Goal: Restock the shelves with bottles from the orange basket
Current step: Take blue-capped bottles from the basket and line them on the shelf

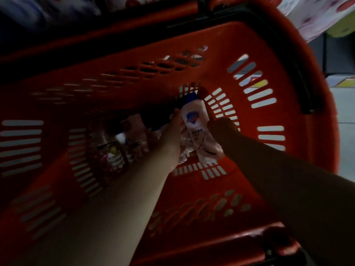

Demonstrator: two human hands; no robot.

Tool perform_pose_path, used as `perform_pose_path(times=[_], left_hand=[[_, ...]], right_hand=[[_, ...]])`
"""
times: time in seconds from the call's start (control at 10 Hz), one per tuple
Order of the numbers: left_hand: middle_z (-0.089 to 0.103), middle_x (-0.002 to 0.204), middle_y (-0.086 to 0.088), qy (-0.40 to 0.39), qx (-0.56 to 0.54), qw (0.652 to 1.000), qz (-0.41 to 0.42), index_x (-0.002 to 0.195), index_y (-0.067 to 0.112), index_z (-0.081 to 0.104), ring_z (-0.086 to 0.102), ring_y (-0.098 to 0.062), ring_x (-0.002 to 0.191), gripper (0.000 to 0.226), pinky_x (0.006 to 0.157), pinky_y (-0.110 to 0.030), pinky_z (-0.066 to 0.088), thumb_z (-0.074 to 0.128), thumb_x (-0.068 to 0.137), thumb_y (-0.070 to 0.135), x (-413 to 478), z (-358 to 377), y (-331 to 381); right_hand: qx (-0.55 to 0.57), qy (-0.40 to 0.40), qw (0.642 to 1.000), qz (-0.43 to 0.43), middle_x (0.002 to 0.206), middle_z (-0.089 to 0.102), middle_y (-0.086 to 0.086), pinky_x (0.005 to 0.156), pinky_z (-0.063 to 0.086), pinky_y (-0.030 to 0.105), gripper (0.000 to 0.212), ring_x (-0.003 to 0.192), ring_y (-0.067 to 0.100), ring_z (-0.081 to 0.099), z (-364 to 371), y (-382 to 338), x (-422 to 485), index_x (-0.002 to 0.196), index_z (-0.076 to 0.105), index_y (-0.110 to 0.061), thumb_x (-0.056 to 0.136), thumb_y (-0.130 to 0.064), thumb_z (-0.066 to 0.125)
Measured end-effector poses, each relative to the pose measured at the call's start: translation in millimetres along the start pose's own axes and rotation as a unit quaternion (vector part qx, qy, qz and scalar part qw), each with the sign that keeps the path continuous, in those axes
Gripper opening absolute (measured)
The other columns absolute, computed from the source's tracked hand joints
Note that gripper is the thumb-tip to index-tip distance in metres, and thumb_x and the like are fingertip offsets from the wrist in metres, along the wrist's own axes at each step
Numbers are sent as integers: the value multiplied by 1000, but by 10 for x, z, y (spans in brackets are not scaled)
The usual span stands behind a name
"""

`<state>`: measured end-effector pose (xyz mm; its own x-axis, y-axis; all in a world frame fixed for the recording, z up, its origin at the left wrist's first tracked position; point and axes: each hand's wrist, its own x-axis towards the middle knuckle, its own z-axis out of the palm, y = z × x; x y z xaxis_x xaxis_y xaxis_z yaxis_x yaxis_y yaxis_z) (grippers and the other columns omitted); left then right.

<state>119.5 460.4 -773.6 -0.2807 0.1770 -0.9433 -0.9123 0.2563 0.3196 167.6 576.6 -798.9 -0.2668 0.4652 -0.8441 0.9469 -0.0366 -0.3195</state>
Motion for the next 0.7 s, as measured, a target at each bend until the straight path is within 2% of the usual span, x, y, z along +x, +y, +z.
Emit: perform_pose_path(times=[0.1, 0.2, 0.3, 0.4, 0.5, 0.6, 0.7], left_hand=[[51, 139, -4, -5, 11, 1000, -21, 139, 20, 44, 52, -23, 119, 70, 92, -40, 41, 38, 88, 67, 419, -43, -171], [54, 136, -5, -22, -16, 998, -61, 137, 20, 47, 52, -24, 121, 63, 96, -40, 40, 36, 91, 62, 503, -14, -234], [57, 128, -6, 9, -22, 998, -51, 135, 12, 47, 53, -33, 123, 57, 95, -41, 44, 40, 96, 53, 532, 5, -276], [68, 118, -10, -2, -34, 998, -52, 127, 20, 57, 66, -30, 104, 48, 91, -41, 51, 48, 92, 53, 463, -61, -299], [71, 103, -8, 37, -12, 999, -14, 117, 20, 60, 69, -20, 76, 35, 66, -31, 57, 48, 94, 44, 213, -214, -302], [69, 93, -2, 22, 3, 999, 44, 112, 16, 62, 67, -13, 73, 25, 59, -24, 51, 45, 98, 28, -139, -352, -291], [70, 91, 4, -3, 13, 997, 81, 109, 23, 61, 68, -9, 78, 18, 66, -25, 52, 47, 99, 20, -574, -451, -206]], right_hand=[[-32, 9, 999, -8, 122, 58, 13, 70, 52, 23, 54, 99, 23, 60, 213, 75, 221, 141, 39, -8, 94, -28, 55], [-103, -16, 994, -32, 131, 52, 10, 77, 42, 28, 60, 115, 25, 54, 238, 100, 249, 140, 39, -12, 89, -33, 62], [-97, -67, 993, -19, 131, 51, 8, 68, 41, 15, 61, 120, 25, 51, 192, 57, 257, 142, 37, -6, 90, -26, 63], [-89, -97, 991, -4, 122, 57, 11, 64, 50, 21, 55, 113, 26, 56, 180, 18, 103, 135, 45, -4, 87, -20, 67], [-44, -135, 989, -40, 121, 62, 16, 93, 52, 43, 47, 110, 32, 60, 231, 35, -130, 126, 55, -4, 84, -18, 70], [63, -157, 986, -16, 113, 66, 17, 91, 53, 49, 52, 103, 32, 64, 253, 15, -456, 124, 56, -2, 81, -24, 74], [147, -195, 970, -6, 107, 70, 14, 90, 53, 49, 34, 98, 29, 67, 219, -18, -814, 111, 61, -5, 81, -18, 73]])
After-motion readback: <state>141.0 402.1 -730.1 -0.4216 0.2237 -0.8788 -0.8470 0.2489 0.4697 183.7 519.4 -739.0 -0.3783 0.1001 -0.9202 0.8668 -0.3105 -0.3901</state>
